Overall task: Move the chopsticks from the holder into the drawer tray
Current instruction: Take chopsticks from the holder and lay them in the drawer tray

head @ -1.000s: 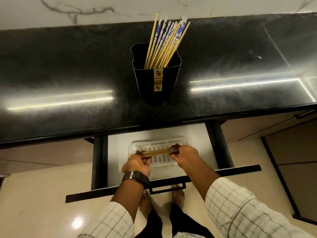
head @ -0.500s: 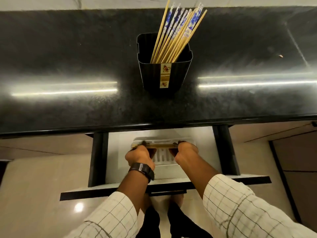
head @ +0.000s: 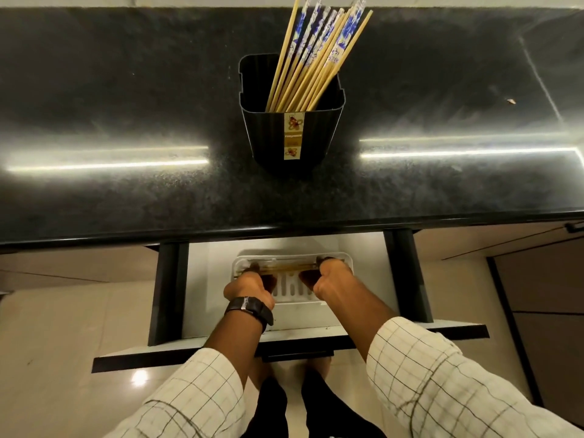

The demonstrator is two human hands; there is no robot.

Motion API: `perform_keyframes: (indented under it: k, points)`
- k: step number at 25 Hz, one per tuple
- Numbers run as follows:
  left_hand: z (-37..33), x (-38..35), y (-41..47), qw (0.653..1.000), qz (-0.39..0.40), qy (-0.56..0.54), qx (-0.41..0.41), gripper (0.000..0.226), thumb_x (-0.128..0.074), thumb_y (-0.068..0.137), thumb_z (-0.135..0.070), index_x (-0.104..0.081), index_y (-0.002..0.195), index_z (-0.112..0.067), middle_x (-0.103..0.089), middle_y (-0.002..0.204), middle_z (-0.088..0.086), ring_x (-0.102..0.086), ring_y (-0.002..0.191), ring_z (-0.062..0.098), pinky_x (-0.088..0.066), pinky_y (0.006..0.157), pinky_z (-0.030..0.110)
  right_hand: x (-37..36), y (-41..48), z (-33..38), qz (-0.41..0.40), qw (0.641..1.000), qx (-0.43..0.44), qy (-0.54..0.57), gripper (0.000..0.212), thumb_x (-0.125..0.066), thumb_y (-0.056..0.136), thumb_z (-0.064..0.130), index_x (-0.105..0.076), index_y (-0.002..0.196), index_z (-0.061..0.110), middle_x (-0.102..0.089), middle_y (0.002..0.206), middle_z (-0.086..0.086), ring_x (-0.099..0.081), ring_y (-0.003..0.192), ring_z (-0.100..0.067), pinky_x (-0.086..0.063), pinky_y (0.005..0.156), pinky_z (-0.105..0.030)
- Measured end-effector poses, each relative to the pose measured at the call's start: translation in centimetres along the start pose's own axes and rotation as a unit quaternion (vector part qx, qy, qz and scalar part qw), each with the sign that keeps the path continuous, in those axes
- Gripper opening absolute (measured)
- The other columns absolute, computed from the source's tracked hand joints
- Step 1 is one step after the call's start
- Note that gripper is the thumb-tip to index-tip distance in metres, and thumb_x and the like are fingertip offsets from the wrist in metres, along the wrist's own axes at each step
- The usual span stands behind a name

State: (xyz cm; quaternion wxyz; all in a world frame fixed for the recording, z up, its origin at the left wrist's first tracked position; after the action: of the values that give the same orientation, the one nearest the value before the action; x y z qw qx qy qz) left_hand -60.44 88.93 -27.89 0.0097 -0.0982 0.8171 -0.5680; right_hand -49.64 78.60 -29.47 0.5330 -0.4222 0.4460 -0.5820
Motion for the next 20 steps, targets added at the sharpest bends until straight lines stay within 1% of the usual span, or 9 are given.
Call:
perform_keyframes:
  k: [1,2,5,9,11,13,15,17,20]
  points:
    - [-0.2,0.0,-0.1,1.0,-0.001,0.007,0.002,0.031,-0.063,0.1,-0.008,-0.06,0.13,-0.009,-0.068,0.103,0.017,-0.069,0.096,0.034,-0.057,0.088,0.047,0.2,-0.2,0.1,0.003,1.0,-0.003,-0.004,0.032,-0.068,0.097,0.015,-0.062,0.128,0.014,-0.068,0.123,-0.018,-0.068,0.109,-0.036,-0.059,0.094,-0.051]
    - [-0.4,0.0,-0.1,1.0,0.003,0.015,0.003,0.027,-0.062,0.1,-0.01,-0.061,0.128,-0.009,-0.068,0.099,0.014,-0.068,0.093,0.033,-0.058,0.085,0.046,0.4,-0.3,0.3,0.004,1.0,-0.005,-0.007,0.032,-0.067,0.097,0.015,-0.061,0.129,0.013,-0.069,0.122,-0.018,-0.068,0.108,-0.035,-0.059,0.092,-0.05]
    - [-0.8,0.3,-0.4,0.999,0.02,0.036,0.004,0.029,-0.059,0.102,-0.014,-0.061,0.129,-0.004,-0.068,0.117,0.018,-0.064,0.097,0.03,-0.058,0.093,0.046,0.8,-0.8,1.1,0.006,1.0,-0.005,-0.025,0.03,-0.063,0.1,0.014,-0.059,0.129,0.01,-0.068,0.121,-0.02,-0.069,0.108,-0.034,-0.061,0.087,-0.046]
    - [-1.6,0.9,-2.2,0.997,0.052,0.053,0.022,0.036,-0.061,0.102,-0.018,-0.058,0.135,-0.004,-0.062,0.126,0.018,-0.058,0.101,0.029,-0.054,0.103,0.049,1.1,-3.2,1.8,0.022,0.999,-0.003,-0.036,0.03,-0.054,0.104,0.01,-0.054,0.134,0.002,-0.061,0.129,-0.026,-0.064,0.114,-0.039,-0.058,0.092,-0.048]
    - [-1.4,1.6,-4.0,0.992,0.106,0.05,0.04,0.032,-0.061,0.102,-0.019,-0.061,0.129,-0.002,-0.064,0.113,0.019,-0.062,0.097,0.03,-0.055,0.101,0.049,1.3,-5.4,1.6,0.045,0.999,0.014,-0.026,0.028,-0.05,0.104,0.005,-0.055,0.131,-0.001,-0.062,0.128,-0.027,-0.064,0.109,-0.038,-0.057,0.088,-0.048]
    - [-1.3,1.8,-6.4,0.981,0.179,0.068,0.033,0.023,-0.06,0.102,-0.018,-0.065,0.116,0.0,-0.067,0.09,0.017,-0.067,0.084,0.03,-0.058,0.09,0.046,1.6,-8.5,1.2,0.079,0.996,0.039,-0.022,0.023,-0.056,0.102,0.006,-0.062,0.122,-0.004,-0.069,0.119,-0.027,-0.07,0.097,-0.036,-0.06,0.077,-0.043]
    - [-2.4,1.4,-9.3,0.964,0.249,0.093,-0.009,0.023,-0.063,0.101,-0.02,-0.071,0.104,0.001,-0.071,0.076,0.016,-0.073,0.073,0.03,-0.063,0.075,0.041,1.6,-12.0,1.5,0.118,0.986,0.115,-0.036,0.021,-0.063,0.1,0.014,-0.07,0.11,-0.003,-0.078,0.101,-0.021,-0.075,0.08,-0.029,-0.062,0.063,-0.035]
    - [-4.5,0.4,-12.2,0.941,0.311,0.111,-0.079,0.026,-0.067,0.098,-0.023,-0.077,0.096,0.001,-0.075,0.078,0.017,-0.077,0.07,0.028,-0.065,0.065,0.037,0.9,-15.4,3.1,0.152,0.958,0.239,-0.045,0.018,-0.067,0.098,0.019,-0.074,0.104,0.004,-0.081,0.09,-0.015,-0.077,0.075,-0.024,-0.062,0.064,-0.03]
    - [-8.4,-1.9,-16.7,0.885,0.402,0.125,-0.199,0.029,-0.062,0.101,-0.028,-0.082,0.097,-0.008,-0.08,0.093,0.017,-0.079,0.086,0.028,-0.064,0.072,0.033,-1.6,-20.1,7.2,0.194,0.9,0.388,-0.049,0.013,-0.066,0.098,0.018,-0.075,0.104,0.01,-0.08,0.09,-0.011,-0.077,0.08,-0.02,-0.061,0.069,-0.025]
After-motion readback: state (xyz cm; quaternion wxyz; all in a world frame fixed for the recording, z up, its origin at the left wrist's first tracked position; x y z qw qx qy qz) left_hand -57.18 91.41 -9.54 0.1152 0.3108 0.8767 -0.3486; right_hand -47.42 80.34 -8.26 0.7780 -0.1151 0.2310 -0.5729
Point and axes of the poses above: each hand's wrist, its own y-axis towards the middle knuckle, its own x-axis out of the back of the hand, z = x × y, the point moved 3 cm from there along y, towards the middle knuckle
